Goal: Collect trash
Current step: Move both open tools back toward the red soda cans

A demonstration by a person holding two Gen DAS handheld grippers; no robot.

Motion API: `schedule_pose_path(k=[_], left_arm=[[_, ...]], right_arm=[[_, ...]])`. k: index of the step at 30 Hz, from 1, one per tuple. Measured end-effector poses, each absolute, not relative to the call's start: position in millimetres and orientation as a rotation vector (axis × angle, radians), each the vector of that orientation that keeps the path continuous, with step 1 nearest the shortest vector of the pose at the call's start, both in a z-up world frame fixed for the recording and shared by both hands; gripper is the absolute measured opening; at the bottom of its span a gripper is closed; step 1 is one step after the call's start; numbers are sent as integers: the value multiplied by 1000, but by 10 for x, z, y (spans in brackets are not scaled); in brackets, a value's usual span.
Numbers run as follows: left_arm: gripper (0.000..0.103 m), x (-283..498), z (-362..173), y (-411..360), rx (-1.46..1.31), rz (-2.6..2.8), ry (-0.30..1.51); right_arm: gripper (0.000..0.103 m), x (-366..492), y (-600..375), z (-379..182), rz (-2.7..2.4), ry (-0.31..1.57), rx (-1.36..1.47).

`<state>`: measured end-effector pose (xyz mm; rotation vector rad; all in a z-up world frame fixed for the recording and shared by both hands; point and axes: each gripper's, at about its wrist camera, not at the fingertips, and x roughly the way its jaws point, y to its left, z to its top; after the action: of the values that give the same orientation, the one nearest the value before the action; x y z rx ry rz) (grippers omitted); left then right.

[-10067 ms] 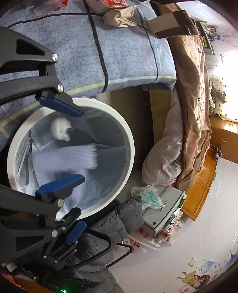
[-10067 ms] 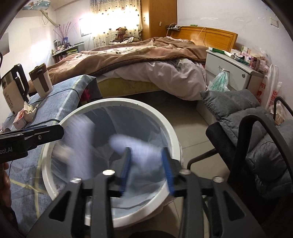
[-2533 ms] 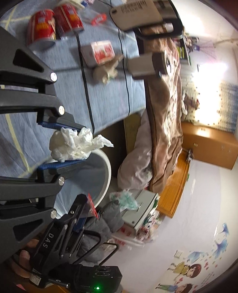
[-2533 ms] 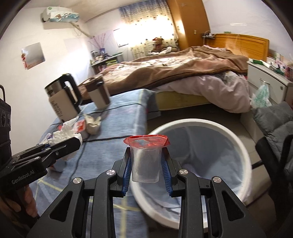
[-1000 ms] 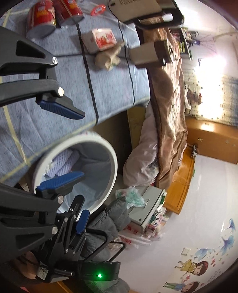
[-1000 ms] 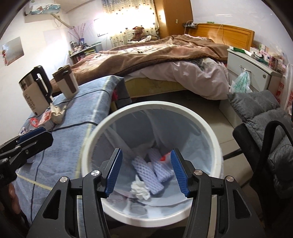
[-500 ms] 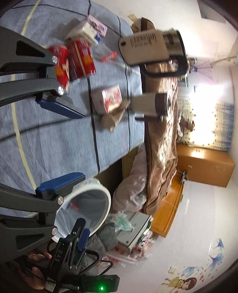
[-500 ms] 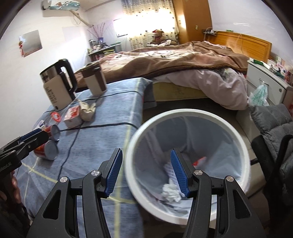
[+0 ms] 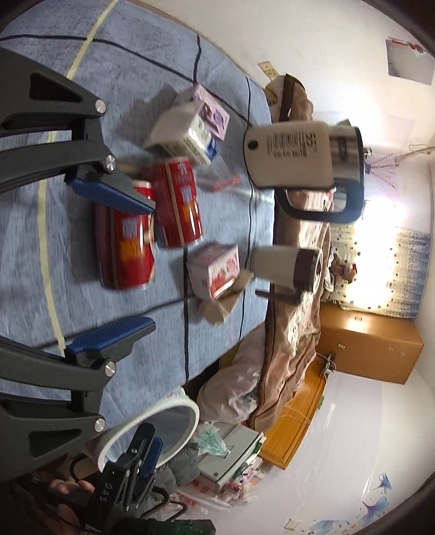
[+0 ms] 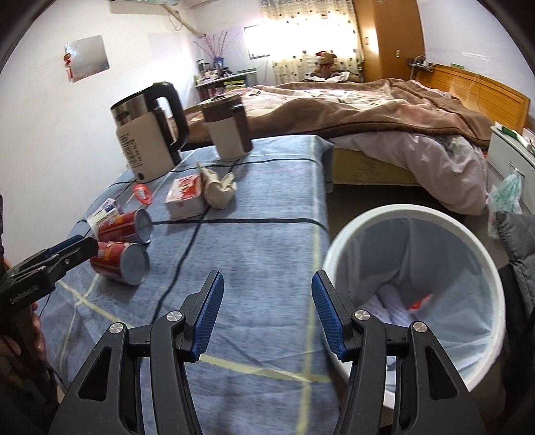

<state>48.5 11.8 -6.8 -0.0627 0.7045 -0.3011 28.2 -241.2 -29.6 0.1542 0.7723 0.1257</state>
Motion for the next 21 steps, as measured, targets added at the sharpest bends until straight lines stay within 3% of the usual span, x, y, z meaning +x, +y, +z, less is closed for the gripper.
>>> schedule_pose_path(k=[21], left_arm=[[67, 622, -378, 186, -174, -570, 840]], right_arm=[[56, 523, -1948, -311, 124, 791, 113]])
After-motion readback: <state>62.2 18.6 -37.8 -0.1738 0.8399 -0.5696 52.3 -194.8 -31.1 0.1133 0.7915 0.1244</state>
